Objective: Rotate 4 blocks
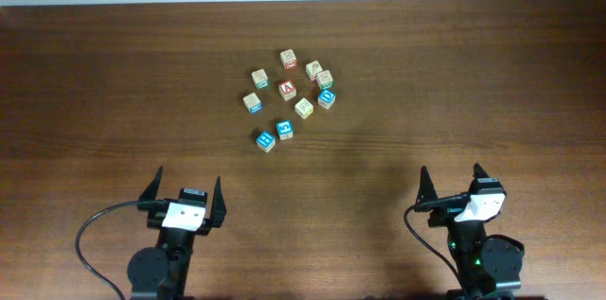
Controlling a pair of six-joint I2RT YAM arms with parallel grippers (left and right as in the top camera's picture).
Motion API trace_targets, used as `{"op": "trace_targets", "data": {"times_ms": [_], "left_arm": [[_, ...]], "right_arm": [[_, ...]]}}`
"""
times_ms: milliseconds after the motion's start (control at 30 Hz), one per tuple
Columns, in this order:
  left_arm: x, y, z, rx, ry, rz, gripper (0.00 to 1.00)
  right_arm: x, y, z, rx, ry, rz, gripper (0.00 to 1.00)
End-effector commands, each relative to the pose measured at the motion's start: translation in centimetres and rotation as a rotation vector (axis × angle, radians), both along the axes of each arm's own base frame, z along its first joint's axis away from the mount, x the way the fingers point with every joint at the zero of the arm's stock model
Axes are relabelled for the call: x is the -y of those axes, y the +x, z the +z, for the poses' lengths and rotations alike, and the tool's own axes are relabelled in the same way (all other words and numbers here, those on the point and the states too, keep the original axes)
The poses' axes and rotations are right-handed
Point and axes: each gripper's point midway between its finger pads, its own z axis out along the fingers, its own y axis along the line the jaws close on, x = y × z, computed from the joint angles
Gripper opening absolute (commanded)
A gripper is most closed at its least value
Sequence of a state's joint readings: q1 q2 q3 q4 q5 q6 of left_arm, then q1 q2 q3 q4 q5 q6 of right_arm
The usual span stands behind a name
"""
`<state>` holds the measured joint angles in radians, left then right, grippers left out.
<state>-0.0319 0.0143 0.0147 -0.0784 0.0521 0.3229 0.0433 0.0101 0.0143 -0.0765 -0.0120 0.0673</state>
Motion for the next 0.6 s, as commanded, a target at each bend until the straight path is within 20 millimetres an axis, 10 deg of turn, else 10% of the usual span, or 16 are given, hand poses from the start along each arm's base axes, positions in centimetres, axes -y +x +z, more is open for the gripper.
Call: {"op": "trace_targets", "data": {"times_ms": [0,567], "left_arm": [[-0.19,0.00,-0.13,0.003,0.016,0.008,0.99],[0.10,0.00,0.40,0.024,0.013,-0.009,0.99]], "right_arm": [[0.08,0.03,-0.32,-0.004,-0.004,-0.002,0.98],[-0.54,0.00,-0.07,0.006,-0.001,0.034,0.98]]}}
